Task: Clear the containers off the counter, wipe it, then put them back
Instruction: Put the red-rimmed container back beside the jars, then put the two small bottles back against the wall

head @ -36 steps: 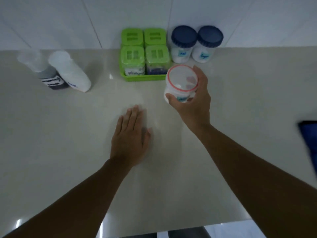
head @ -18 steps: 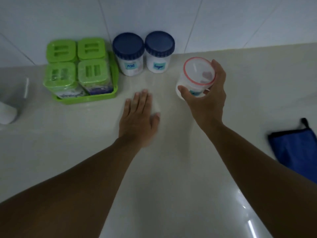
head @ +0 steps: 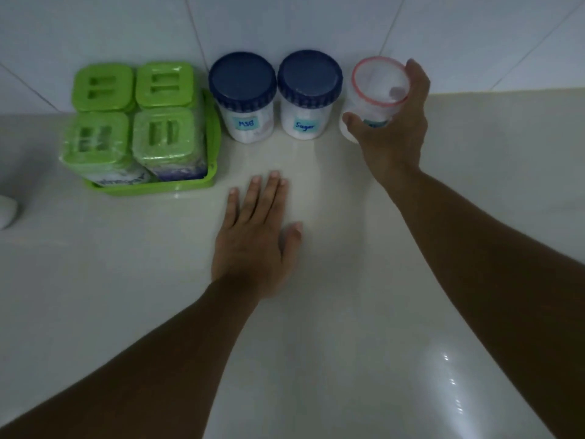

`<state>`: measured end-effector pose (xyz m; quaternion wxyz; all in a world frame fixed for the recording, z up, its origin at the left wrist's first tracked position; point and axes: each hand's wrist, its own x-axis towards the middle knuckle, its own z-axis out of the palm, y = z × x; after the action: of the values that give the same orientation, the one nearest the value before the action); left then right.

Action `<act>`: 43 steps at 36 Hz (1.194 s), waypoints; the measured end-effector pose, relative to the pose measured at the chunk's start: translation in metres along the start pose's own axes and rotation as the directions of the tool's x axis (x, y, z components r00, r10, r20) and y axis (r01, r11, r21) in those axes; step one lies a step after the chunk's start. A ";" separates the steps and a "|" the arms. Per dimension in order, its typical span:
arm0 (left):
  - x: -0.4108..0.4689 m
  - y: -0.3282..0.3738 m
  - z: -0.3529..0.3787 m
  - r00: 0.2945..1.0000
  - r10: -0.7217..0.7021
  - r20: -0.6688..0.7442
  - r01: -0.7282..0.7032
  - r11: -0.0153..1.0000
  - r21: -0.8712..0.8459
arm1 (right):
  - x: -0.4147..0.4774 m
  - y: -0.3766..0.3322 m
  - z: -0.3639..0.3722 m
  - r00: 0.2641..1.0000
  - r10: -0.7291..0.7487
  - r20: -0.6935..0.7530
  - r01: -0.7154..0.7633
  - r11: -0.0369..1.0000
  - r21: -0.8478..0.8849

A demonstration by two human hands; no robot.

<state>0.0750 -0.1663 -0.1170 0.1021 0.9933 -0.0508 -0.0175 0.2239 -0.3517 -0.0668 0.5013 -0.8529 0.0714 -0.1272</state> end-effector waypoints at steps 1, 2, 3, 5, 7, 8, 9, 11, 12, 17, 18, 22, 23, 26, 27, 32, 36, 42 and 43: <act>0.000 0.000 0.000 1.000 -0.002 0.002 0.002 1.000 0.006 | 0.002 0.001 0.002 1.000 0.001 0.003 -0.001 1.000 0.008; 0.001 0.000 0.001 1.000 -0.004 0.004 0.004 1.000 0.013 | 0.005 0.001 0.004 1.000 0.000 0.009 -0.001 1.000 0.019; 0.001 0.000 0.001 1.000 -0.005 0.004 0.005 1.000 0.020 | 0.007 0.001 0.005 1.000 -0.001 0.013 0.000 1.000 0.030; 0.000 0.000 0.001 1.000 -0.006 0.003 0.006 1.000 0.028 | 0.009 0.003 0.008 1.000 -0.013 0.015 0.013 0.999 0.045; 0.000 0.001 0.001 1.000 -0.009 0.004 0.009 1.000 0.028 | 0.011 0.009 0.009 1.000 -0.014 0.020 0.012 0.997 0.074; 0.000 0.001 0.001 1.000 -0.010 0.006 0.009 1.000 0.028 | 0.011 0.013 0.009 1.000 0.001 0.029 -0.003 0.995 0.097; 0.000 0.001 0.000 1.000 -0.010 0.005 0.010 1.000 0.029 | 0.010 0.015 0.008 0.999 0.023 0.041 -0.027 0.993 0.114; 0.000 0.002 -0.001 1.000 -0.011 0.000 0.011 1.000 0.027 | 0.006 0.018 0.006 0.996 0.064 0.056 -0.070 0.991 0.110; 0.000 0.002 -0.001 1.000 -0.011 0.001 0.011 1.000 0.027 | 0.005 0.019 0.006 0.996 0.071 0.057 -0.076 0.992 0.097; -0.001 0.001 -0.001 1.000 -0.010 0.004 0.009 0.999 0.031 | 0.006 0.016 0.007 0.998 0.055 0.034 -0.057 0.997 0.052; -0.001 0.001 -0.001 1.000 -0.009 0.004 0.009 1.000 0.029 | 0.006 0.015 0.008 0.998 0.048 0.028 -0.050 0.998 0.042; 0.000 0.000 -0.001 1.000 -0.005 0.012 0.005 1.000 0.027 | 0.008 0.013 0.010 0.999 0.039 0.017 -0.040 0.999 0.014; 0.000 0.000 -0.001 1.000 -0.005 0.012 0.005 1.000 0.026 | 0.009 0.012 0.011 0.999 0.034 0.014 -0.034 0.999 0.007; 0.000 0.000 -0.001 1.000 -0.007 0.010 0.007 1.000 0.026 | 0.011 0.011 0.010 1.000 0.014 0.007 -0.014 0.999 -0.036; 0.000 0.000 -0.001 1.000 -0.007 0.011 0.007 1.000 0.028 | 0.011 0.011 0.009 1.000 0.012 0.012 -0.011 0.999 -0.048; 0.000 0.000 0.001 1.000 -0.010 0.009 0.010 1.000 0.018 | 0.012 0.010 0.008 0.999 0.045 0.021 -0.043 0.995 -0.087; -0.001 0.000 0.002 1.000 -0.008 0.002 0.008 1.000 0.006 | 0.011 0.011 0.009 0.997 0.080 0.016 -0.077 0.991 -0.110; 0.000 0.001 0.002 1.000 -0.007 0.023 0.007 1.000 -0.012 | 0.009 0.011 0.008 0.994 0.101 0.040 -0.094 0.984 -0.151; 0.000 0.000 0.001 1.000 -0.008 0.030 0.008 1.000 -0.012 | 0.008 0.010 0.008 0.993 0.113 0.044 -0.104 0.982 -0.157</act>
<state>0.0753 -0.1669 -0.1184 0.1070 0.9925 -0.0482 -0.0332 0.2337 -0.3522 -0.0781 0.4418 -0.8870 0.1142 -0.0713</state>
